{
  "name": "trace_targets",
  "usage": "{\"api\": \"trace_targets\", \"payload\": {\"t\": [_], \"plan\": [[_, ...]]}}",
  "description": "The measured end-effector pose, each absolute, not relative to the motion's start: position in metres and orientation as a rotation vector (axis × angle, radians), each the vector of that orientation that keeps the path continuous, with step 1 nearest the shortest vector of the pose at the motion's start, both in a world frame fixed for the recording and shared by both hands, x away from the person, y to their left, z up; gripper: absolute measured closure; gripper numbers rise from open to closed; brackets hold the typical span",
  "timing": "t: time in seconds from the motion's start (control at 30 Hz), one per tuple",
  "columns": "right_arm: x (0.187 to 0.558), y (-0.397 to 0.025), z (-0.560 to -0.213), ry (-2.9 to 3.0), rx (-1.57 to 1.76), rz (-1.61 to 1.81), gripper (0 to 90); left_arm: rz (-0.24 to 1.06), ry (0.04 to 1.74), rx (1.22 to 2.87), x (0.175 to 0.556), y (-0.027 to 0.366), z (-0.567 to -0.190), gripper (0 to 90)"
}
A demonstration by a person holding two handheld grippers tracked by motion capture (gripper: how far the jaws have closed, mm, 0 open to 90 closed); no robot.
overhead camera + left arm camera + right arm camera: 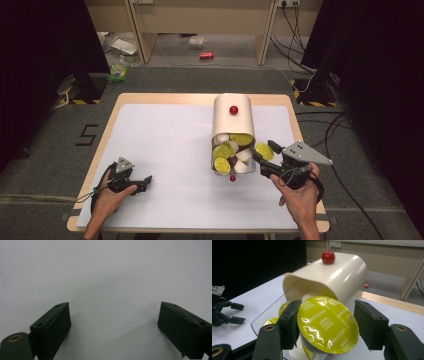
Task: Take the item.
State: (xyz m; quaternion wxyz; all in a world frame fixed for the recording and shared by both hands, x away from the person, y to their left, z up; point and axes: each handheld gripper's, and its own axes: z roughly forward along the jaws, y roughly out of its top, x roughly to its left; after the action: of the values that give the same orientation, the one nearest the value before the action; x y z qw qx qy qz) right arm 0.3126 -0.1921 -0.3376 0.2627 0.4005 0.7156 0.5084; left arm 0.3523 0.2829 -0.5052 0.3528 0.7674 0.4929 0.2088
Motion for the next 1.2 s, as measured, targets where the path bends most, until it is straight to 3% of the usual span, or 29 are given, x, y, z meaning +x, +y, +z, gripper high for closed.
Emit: {"api": "trace_targets", "payload": {"t": [1.2], "plan": [[0.323, -0.237, -0.381, 1.868, 1.174, 1.247, 41.1, 0.540, 1.275, 1.984, 0.352, 0.283, -0.505, 10.5]]}}
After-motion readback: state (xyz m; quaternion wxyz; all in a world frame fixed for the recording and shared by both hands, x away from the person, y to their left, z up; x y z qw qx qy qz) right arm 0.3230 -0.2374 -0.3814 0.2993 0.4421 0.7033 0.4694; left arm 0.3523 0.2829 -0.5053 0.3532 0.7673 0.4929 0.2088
